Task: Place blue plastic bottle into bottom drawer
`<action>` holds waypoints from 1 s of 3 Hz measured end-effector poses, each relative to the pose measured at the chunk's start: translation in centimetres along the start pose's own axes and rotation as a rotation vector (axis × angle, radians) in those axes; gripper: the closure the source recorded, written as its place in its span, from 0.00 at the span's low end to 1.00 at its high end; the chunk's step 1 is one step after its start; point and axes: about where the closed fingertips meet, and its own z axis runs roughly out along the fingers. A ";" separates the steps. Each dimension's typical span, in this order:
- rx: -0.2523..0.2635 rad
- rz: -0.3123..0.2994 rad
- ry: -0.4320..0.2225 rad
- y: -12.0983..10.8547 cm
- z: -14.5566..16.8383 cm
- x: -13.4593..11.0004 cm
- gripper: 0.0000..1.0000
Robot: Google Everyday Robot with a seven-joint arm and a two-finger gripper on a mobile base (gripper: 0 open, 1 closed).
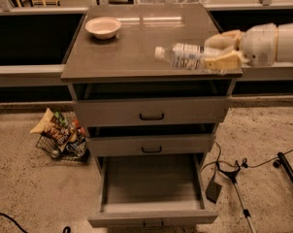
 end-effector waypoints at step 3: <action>-0.039 0.360 -0.068 14.4 -2.2 12.6 1.00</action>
Offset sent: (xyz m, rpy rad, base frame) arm -0.1460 -0.0235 -0.1407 0.2638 0.2895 -0.0701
